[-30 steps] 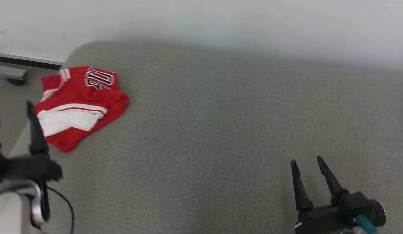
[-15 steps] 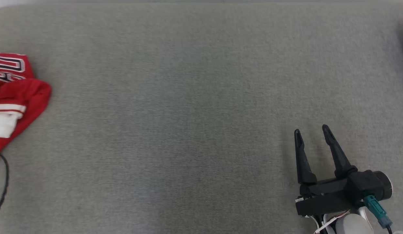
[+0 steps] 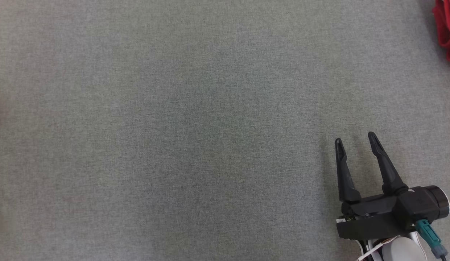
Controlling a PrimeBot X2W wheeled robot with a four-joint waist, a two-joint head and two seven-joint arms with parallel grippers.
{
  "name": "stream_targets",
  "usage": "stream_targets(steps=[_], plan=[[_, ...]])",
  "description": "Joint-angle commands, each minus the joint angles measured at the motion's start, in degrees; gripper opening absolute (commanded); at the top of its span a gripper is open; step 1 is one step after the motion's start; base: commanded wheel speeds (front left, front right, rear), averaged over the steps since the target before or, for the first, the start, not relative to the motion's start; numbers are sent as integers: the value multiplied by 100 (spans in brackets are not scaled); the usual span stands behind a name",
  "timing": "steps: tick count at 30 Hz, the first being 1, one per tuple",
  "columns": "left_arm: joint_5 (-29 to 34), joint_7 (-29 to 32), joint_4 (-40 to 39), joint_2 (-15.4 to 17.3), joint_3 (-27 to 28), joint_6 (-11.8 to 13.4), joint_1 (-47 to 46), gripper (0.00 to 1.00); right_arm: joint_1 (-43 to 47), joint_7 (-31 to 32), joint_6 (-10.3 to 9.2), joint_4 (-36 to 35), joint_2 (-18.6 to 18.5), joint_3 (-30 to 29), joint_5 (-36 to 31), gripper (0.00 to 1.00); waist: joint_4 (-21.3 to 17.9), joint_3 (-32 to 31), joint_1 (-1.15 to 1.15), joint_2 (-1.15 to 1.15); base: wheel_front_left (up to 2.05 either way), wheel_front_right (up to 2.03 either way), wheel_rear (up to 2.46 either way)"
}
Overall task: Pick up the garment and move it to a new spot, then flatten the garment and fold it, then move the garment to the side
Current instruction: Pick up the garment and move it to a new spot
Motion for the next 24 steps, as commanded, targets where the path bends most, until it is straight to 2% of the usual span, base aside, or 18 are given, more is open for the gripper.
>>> stream_targets(steps=[1, 7, 10, 11, 12, 14, 18, 24], plan=[[-56, 17, 14, 41, 22, 2, -88, 100, 31, -24, -14, -21, -4, -2, -19, 100, 6, -1, -1, -1, 0, 0, 0], [-331, 887, 584, 5, 101, 15, -183, 100, 59, 31, -14, -84, -43, -30, -44, 100, 65, -29, -1, -1, 0, 0, 0], [-400, 1054, 623, -12, 82, 12, -215, 100, 82, 57, -14, -119, -37, -32, -55, 100, 94, -33, -1, -1, 0, 0, 0], [-374, 1040, 603, -14, 56, 33, -219, 14, 83, 66, -14, -121, -32, -27, -64, 100, 98, -36, -1, -1, 0, 0, 0], [-357, 1014, 579, -34, 34, 46, -219, 0, 76, 62, -14, -115, -28, -16, -69, 100, 99, -44, -1, -1, 0, 0, 0], [-331, 900, 518, -68, 5, 47, -192, 0, 63, 71, -14, -85, -25, -2, -70, 100, 100, -74, -1, -1, 0, 0, 0], [-381, 247, 307, -118, 126, 147, -250, 0, 64, 82, -14, -37, -19, -5, -27, 100, 112, -189, -1, -1, 0, 0, 0], [-238, -400, -9, -80, -9, 65, -562, 0, 101, 51, -14, 107, 34, 6, 42, 100, 187, -491, -1, -1, 0, 0, 0]])
